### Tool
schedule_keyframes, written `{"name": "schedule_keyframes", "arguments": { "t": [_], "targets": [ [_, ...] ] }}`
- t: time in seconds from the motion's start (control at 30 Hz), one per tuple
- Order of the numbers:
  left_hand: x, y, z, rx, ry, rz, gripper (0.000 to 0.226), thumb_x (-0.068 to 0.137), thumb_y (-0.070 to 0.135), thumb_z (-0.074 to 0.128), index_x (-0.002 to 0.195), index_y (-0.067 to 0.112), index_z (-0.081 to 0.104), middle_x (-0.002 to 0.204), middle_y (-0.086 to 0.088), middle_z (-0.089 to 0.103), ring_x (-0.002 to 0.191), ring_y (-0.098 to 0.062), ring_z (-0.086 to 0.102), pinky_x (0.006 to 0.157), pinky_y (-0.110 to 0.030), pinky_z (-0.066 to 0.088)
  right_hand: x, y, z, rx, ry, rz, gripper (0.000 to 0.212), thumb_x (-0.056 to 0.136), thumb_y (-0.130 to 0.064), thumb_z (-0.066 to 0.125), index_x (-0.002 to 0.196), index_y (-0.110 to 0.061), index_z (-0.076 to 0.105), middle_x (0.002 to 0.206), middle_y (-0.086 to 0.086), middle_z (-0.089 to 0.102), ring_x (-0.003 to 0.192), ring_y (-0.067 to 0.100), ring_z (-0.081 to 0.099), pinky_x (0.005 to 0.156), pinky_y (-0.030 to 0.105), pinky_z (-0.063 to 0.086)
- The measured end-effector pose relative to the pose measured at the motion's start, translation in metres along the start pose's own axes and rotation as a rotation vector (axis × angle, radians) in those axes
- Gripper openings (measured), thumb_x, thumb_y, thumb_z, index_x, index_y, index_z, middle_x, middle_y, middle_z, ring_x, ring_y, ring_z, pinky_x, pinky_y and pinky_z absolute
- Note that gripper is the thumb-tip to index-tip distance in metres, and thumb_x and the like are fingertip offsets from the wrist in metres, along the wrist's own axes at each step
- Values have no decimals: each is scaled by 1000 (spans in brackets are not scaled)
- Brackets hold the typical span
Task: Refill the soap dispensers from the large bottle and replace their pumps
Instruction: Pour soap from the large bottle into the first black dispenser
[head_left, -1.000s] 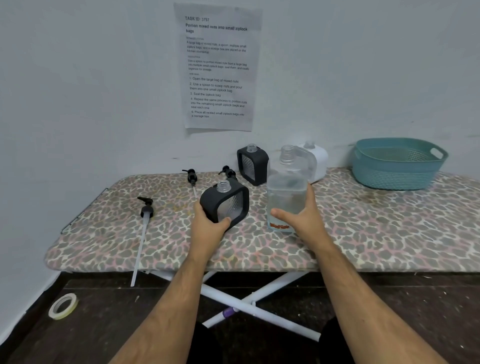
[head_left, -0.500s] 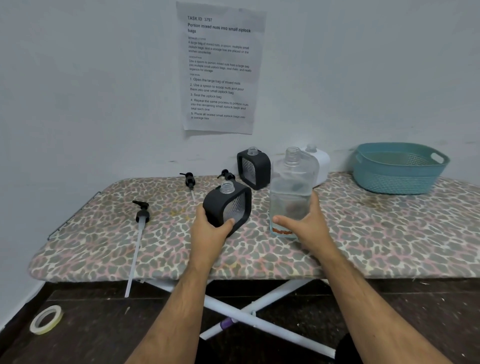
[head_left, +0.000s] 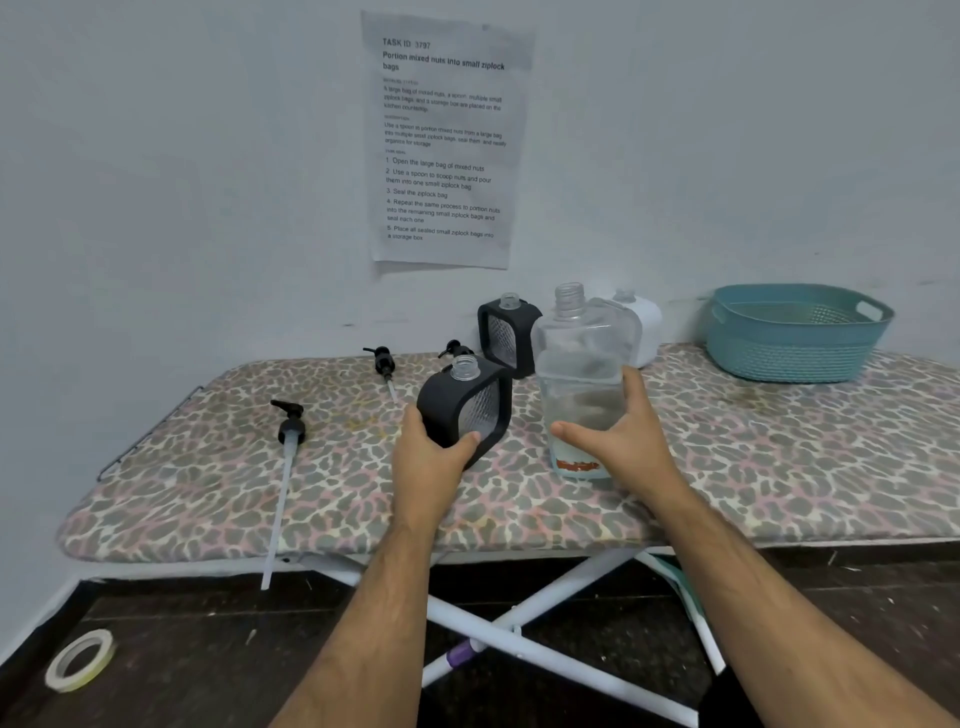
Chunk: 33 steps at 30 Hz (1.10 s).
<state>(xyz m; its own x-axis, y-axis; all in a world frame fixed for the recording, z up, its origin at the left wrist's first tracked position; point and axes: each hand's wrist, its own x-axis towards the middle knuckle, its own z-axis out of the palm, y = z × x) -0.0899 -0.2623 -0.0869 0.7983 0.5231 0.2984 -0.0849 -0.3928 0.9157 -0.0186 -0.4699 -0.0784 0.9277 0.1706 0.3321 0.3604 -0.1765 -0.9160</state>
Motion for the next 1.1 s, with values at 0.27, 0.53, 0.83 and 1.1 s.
{"name": "schedule_keyframes", "arguments": {
  "t": [0.27, 0.53, 0.83, 1.1],
  "targets": [
    [0, 1, -1, 10, -7, 3, 50, 79, 18, 78, 115, 29, 45, 105, 12, 58, 92, -5, 57, 70, -10, 40, -1, -27, -16, -268, -168, -65, 81, 62, -34, 91, 126, -40, 41, 103, -26, 56, 90, -1, 61, 74, 22, 49],
    [0, 1, -3, -3, -14, 8, 50, 80, 17, 78, 118, 25, 48, 100, 19, 57, 89, 0, 57, 70, -8, 40, 5, -38, -33, -502, -330, -67, 98, 59, -46, 89, 140, -32, 38, 109, -10, 64, 88, 10, 65, 76, 35, 56],
    [-2, 3, -4, -38, -29, 25, 51, 79, 14, 79, 115, 29, 47, 98, 26, 55, 88, 12, 54, 70, -6, 41, 11, -54, -37, -666, -398, -76, 97, 61, -46, 89, 141, -27, 37, 105, -12, 61, 79, 1, 60, 70, 29, 51],
    [-3, 4, -5, -56, -25, 44, 50, 79, 14, 79, 115, 29, 48, 98, 26, 56, 88, 12, 55, 71, -5, 43, 14, -67, -39, -753, -433, -58, 99, 63, -45, 88, 144, -27, 34, 89, -16, 58, 74, 2, 60, 64, 26, 48]
  ]
}}
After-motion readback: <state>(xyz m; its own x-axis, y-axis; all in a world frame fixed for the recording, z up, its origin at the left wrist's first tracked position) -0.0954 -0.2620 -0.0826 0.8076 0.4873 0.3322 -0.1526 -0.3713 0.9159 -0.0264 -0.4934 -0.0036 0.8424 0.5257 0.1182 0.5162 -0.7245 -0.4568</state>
